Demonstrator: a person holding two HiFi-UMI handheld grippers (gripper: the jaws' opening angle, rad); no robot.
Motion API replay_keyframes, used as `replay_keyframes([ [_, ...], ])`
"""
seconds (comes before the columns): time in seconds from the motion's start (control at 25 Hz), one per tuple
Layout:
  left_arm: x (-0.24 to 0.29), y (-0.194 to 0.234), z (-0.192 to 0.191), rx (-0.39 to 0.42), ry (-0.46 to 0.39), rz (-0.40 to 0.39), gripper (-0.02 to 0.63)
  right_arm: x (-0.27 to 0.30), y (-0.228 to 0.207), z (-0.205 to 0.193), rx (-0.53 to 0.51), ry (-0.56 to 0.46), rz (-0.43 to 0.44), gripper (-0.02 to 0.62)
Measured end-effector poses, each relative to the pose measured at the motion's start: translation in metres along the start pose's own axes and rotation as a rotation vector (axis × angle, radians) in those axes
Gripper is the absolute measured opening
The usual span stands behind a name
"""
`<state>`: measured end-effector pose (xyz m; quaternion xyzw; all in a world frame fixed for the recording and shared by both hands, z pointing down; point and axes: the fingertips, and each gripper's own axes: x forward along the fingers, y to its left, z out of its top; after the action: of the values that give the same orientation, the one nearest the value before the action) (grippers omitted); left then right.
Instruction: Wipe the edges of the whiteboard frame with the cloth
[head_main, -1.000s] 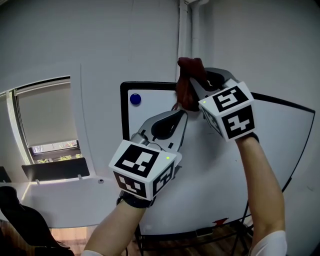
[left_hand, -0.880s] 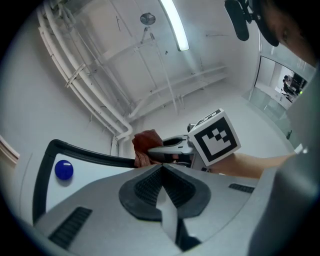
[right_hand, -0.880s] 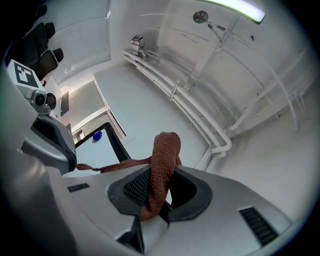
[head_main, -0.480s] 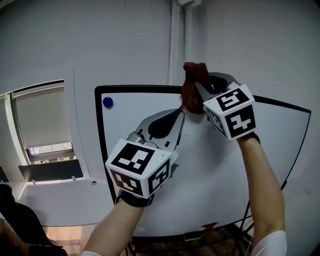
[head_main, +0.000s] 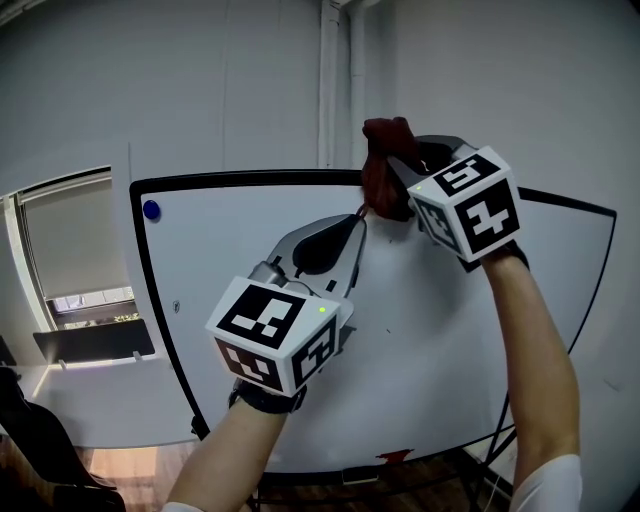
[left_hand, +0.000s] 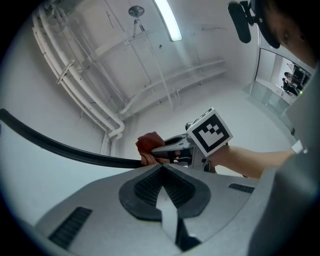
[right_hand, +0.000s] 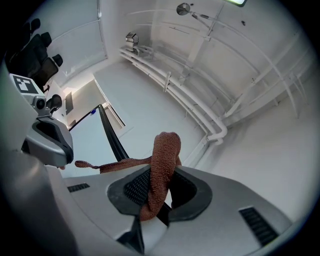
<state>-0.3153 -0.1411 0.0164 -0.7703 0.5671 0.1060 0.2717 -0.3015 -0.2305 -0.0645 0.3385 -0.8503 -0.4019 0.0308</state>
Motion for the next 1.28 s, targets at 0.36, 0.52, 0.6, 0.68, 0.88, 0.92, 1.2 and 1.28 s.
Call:
replay_keyframes([
  [0.36,0.047,-0.042,-0.003,-0.004,0.001,0.003,0.009,-0.02,-0.046,-0.035,-0.008,0.021,0.019,0.081],
  [0.52,0.062,-0.076,-0.001,0.0,-0.011,0.006,0.009,-0.044,-0.075,-0.057,-0.007,0.025,0.007,0.081],
  [0.6,0.069,-0.092,-0.002,0.0,-0.016,0.01,0.009,-0.054,-0.086,-0.069,-0.001,0.026,0.006,0.081],
  [0.68,0.076,-0.095,-0.005,-0.001,-0.012,0.01,0.009,-0.052,-0.093,-0.076,0.004,0.029,0.006,0.081],
  [0.88,0.093,-0.102,-0.014,-0.007,0.004,-0.012,0.009,-0.048,-0.098,-0.083,0.002,0.028,0.003,0.081],
  [0.92,0.095,-0.105,-0.014,-0.008,0.002,-0.019,0.009,-0.049,-0.098,-0.083,-0.002,0.029,0.001,0.081],
  [1.2,0.102,-0.11,-0.009,-0.023,-0.025,-0.075,0.009,-0.048,-0.097,-0.082,-0.034,0.054,-0.016,0.081],
  [1.28,0.103,-0.108,-0.012,-0.029,-0.022,-0.096,0.009,-0.047,-0.098,-0.084,-0.035,0.065,-0.018,0.081],
])
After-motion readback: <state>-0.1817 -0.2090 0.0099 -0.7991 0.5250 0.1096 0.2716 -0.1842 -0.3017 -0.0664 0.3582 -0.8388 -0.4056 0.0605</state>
